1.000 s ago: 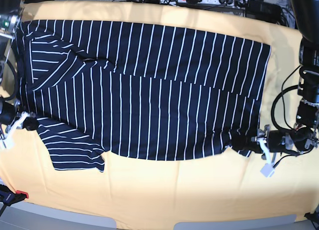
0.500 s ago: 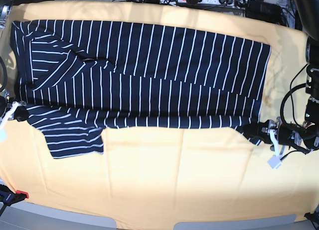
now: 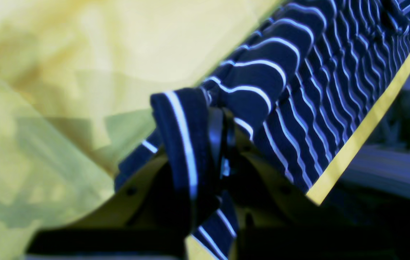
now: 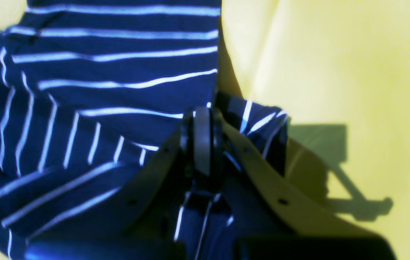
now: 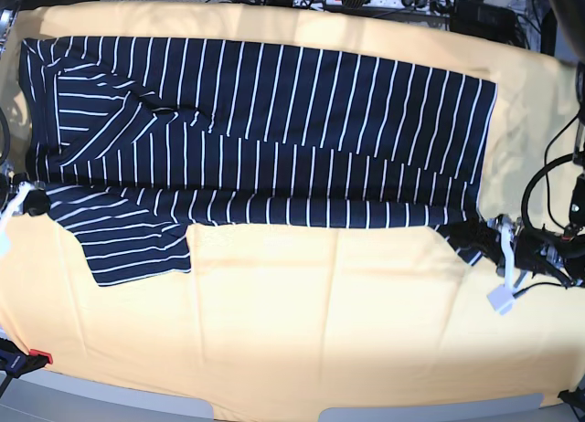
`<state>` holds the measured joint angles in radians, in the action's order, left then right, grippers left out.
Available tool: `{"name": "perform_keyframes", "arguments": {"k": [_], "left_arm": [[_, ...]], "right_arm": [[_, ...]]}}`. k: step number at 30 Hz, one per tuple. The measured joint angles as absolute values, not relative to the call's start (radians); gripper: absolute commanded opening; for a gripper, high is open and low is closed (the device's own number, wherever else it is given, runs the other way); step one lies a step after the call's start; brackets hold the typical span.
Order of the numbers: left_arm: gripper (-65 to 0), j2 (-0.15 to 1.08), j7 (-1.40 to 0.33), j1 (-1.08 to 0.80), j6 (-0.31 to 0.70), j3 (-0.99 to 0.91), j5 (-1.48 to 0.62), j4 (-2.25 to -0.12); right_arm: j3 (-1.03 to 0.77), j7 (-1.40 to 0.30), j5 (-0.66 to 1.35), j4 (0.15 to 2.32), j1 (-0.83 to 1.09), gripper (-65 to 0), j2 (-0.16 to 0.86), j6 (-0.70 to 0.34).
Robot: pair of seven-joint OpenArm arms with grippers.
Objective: Fold the T-shirt properly
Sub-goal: 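Lift the grasped edge and fold it over toward the first fold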
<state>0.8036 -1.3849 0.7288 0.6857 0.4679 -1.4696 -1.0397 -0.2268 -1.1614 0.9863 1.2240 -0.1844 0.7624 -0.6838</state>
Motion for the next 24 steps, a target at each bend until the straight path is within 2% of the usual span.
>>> {"name": "perform_keyframes", "arguments": {"k": [8,16,17,20,21,22,24], "left_arm": [[-65.0,0.893,-1.388,0.539,0.689,0.471,-1.471,-1.223],[-65.0,0.928,-1.385,0.472,0.690,0.471,-1.475,-1.229],[-64.0,0.925,-1.387,0.464,0.690,0.471,-1.474,-1.229],[-43.4,0.922,-1.381,0.432,0.690,0.471,-1.472,-1.229],[-37.0,0.920,-1.381,0.424,0.690,0.471,-1.467,-1.229],[-32.5,0.919,-1.381,0.414,0.690,0.471,-1.472,-1.228],[-30.7,0.916,-1.381,0.407,0.690,0.470,-1.488,-1.228]], "right_arm": [[-0.227,-1.161,0.988,1.224,-0.184,-65.0,0.762,-0.685],[-0.227,-1.168,0.996,1.224,-0.186,-65.0,0.762,-0.685],[-0.227,-1.172,1.008,1.224,-0.185,-61.4,0.762,-0.685],[-0.227,-1.201,1.005,1.224,-0.186,-31.9,0.765,-0.685],[-0.227,-1.213,1.014,1.224,-0.186,-26.0,0.770,-0.685],[-0.227,-1.219,1.037,1.224,-0.185,-24.5,0.776,-0.685],[-0.227,-1.219,1.127,1.224,-0.190,-24.5,0.799,-0.685]]}}
